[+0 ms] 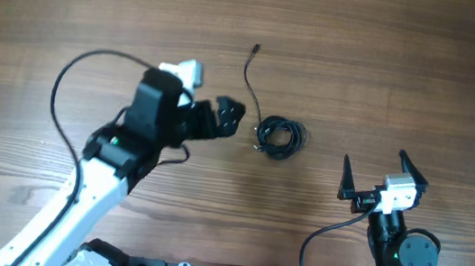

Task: Untangle cables
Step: 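Reach the left gripper forward over the coiled black cable bundle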

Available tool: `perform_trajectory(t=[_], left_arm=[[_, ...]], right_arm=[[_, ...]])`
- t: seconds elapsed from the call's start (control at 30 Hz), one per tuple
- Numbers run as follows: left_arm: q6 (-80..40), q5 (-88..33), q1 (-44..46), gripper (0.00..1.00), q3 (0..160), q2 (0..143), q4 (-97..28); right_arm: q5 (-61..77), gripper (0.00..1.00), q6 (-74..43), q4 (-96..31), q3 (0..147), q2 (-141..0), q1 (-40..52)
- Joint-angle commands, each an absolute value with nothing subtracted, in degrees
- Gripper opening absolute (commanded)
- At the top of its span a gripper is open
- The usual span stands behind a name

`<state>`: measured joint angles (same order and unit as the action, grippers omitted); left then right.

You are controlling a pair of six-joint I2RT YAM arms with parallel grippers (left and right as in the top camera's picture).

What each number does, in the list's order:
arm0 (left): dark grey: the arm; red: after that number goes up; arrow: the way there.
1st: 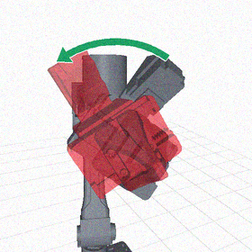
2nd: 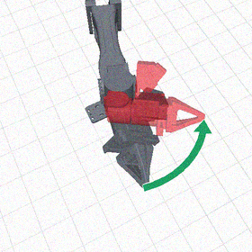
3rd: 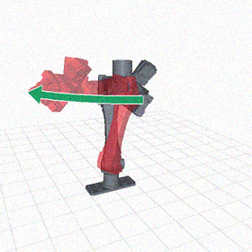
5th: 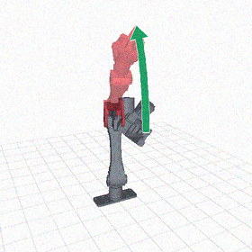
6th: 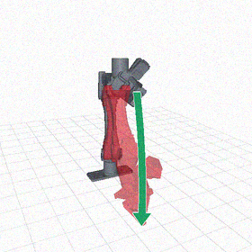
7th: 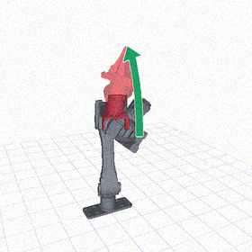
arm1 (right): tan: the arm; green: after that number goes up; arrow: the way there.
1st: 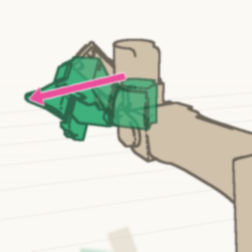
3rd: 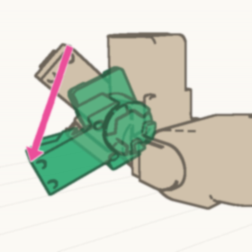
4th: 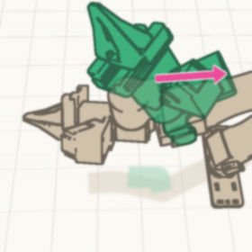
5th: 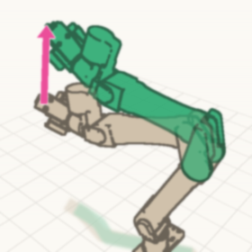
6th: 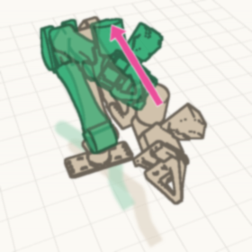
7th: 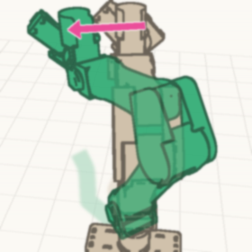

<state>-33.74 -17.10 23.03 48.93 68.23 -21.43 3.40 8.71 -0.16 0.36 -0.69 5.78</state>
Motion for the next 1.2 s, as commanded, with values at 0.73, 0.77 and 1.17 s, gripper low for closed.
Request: perform_trajectory(t=[0.73, 0.77, 1.17], left_arm=[[-33.7, -6.5, 29.8, 1.0, 61.9, 89.4, -26.7], [-33.7, -6.5, 29.8, 1.0, 61.9, 89.4, -26.8], [-33.3, -4.7, 34.2, 0.99, 65.1, 91.4, -29.1]], right_arm=[[4.3, 1.0, 9.0, 0.1, 0.3, -0.8, 5.6], [4.3, 1.0, 9.0, 0.1, 0.3, -0.8, 5.6], [4.3, 1.0, 9.0, 0.1, 0.3, -0.8, 5.6]])
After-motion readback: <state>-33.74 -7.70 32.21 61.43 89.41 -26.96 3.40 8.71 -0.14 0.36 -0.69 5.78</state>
